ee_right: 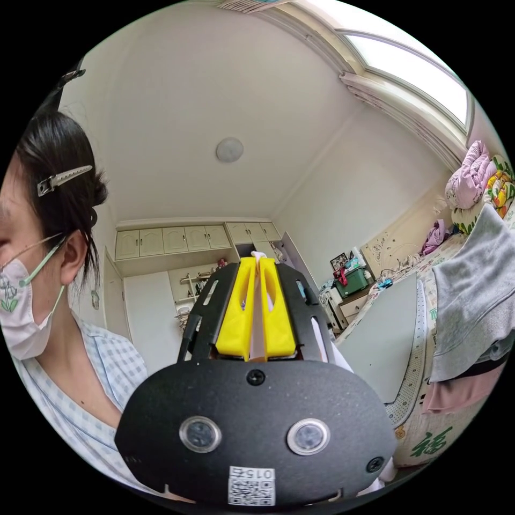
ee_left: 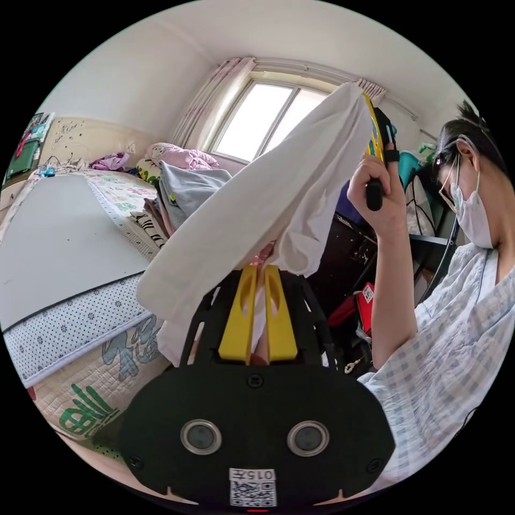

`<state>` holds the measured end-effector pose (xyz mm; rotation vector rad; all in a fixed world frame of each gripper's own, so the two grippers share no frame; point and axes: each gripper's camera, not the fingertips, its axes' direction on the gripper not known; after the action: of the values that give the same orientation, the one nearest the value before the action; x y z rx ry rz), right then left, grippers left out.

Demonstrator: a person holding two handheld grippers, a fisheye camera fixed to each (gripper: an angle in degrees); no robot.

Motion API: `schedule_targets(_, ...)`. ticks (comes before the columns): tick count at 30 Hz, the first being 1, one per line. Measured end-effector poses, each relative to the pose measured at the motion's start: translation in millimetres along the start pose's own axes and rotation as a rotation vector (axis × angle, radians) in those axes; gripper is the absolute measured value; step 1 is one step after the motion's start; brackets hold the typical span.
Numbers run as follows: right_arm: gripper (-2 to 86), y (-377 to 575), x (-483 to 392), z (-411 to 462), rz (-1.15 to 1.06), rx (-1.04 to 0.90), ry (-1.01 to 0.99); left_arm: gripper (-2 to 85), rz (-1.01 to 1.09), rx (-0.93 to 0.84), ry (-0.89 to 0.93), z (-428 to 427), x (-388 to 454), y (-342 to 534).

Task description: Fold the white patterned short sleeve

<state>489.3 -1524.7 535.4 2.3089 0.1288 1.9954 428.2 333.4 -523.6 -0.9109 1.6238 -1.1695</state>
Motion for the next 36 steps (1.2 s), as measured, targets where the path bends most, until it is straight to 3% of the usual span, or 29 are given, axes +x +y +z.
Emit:
schedule_targets(16,-0.3,-28.3,-108.0,-58.1,-0.045,0.077,0.004,0.7,0.096,0.211,-0.335,-126.7,69.9,-22.8)
schedule_targets(20,-0.4,-70.0,-117.6,-5.8,-0.078,0.053,0.028,0.6,0.153,0.225,-0.404,-153.0,73.7,-63.5)
schedule_targets(27,-0.3,-211.8,-109.6,184.4,-0.176,-0.044,0.188,0.6,0.191,0.336,-0.615,-200.7,11.1,-240.1)
schedule_targets(30,-0.4,-243.9,-135.5,203.9,-0.234,0.012,0.115,0.7,0.321,0.402,-0.677,-214.0,29.9,-296.1)
schedule_targets(33,-0.3,-239.3,-162.4,198.2,-0.341,-0.032,0.112,0.8,0.355,0.358,-0.582,-212.7,19.6,-297.5)
schedule_targets(36,-0.4,-199.7,-142.7,192.4,-0.313,-0.154,0.149,0.8,0.325,0.236,-0.504,-179.5,-30.1,-250.4)
